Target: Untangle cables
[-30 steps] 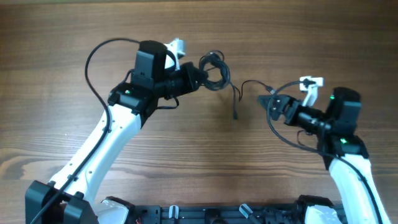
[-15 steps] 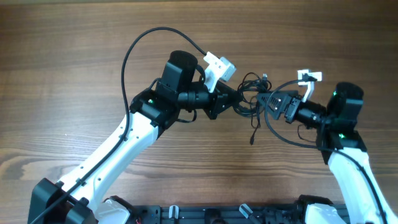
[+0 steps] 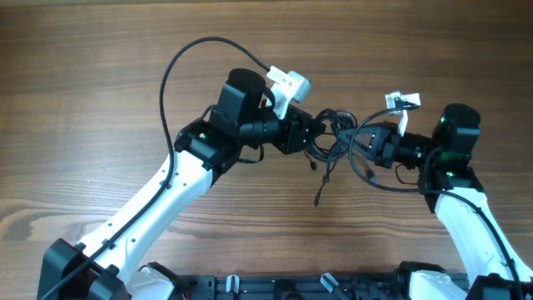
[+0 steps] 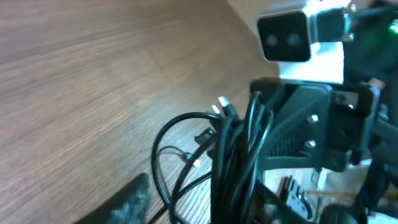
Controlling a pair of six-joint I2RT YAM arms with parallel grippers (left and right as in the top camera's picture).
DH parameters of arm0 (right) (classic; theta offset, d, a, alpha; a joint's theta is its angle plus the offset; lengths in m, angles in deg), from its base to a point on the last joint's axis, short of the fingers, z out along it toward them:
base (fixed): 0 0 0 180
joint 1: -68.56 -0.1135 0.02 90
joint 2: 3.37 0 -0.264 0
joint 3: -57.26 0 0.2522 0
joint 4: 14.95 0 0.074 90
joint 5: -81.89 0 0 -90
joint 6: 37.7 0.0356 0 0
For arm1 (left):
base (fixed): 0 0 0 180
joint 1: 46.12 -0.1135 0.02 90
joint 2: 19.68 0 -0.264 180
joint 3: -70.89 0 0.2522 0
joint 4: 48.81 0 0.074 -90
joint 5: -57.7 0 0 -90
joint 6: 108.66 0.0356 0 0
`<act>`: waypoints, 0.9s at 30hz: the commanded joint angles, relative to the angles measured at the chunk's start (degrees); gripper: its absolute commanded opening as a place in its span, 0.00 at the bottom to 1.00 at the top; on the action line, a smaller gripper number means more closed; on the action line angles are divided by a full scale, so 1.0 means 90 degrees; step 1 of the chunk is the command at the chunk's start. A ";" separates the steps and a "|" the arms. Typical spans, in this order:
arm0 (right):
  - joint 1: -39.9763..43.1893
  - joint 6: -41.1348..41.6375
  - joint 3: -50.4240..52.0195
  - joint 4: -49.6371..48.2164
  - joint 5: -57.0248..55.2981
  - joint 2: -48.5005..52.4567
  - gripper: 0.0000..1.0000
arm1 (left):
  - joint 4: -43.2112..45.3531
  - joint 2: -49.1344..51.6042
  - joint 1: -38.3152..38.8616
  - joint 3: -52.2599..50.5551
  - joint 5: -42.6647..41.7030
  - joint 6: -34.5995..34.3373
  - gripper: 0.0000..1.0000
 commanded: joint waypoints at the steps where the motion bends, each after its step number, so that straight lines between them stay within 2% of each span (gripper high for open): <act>1: -0.0044 0.0585 -0.0032 -0.0029 -0.0231 0.0061 0.04 | 0.0015 -0.0007 0.0080 -0.0015 0.0364 -0.0554 0.52; 2: -0.0044 0.0619 -0.0032 -0.0029 -0.0231 0.0061 0.04 | 0.0015 0.0002 0.0114 -0.0015 0.0367 -0.0554 0.52; 9: -0.0044 0.0624 -0.0032 -0.0029 -0.0228 0.0061 0.04 | 0.0019 0.0386 0.0321 -0.0015 0.0444 -0.0862 0.27; 11: -0.0044 0.0624 -0.0032 -0.0032 -0.0231 0.0061 0.04 | 0.0022 0.0532 0.0321 -0.0015 0.0459 -0.0916 0.08; 12: -0.0044 0.0619 -0.0032 -0.0032 -0.0231 0.0061 0.04 | 0.0022 0.0580 0.0316 -0.0015 0.0578 -0.1056 0.04; 15: -0.0044 0.0610 -0.0032 -0.0032 -0.0250 0.0061 0.05 | 0.0022 0.0614 0.0313 -0.0015 0.1219 -0.1566 0.04; 16: -0.0044 0.0612 -0.0032 -0.0029 -0.0318 0.0061 0.12 | 0.0029 0.0612 0.0306 -0.0015 0.1350 -0.1668 0.04; 19: -0.0044 0.0610 -0.0032 0.0017 -0.0736 0.0061 0.65 | 0.0124 0.0600 0.0175 -0.0015 0.1435 -0.1989 0.04; 20: -0.0044 0.0612 -0.0032 0.0104 -0.1039 0.0061 0.98 | 0.0199 0.0593 0.0075 -0.0015 0.1430 -0.2118 0.04; 24: -0.0044 0.0610 -0.0032 0.0510 -0.1902 0.0061 1.00 | 0.0262 0.0478 -0.0359 -0.0015 0.1379 -0.2518 0.04; 27: -0.0155 0.0563 -0.0029 0.0522 -0.1824 0.0061 0.96 | 0.0435 0.0459 -0.0522 -0.0015 0.1064 -0.2807 0.04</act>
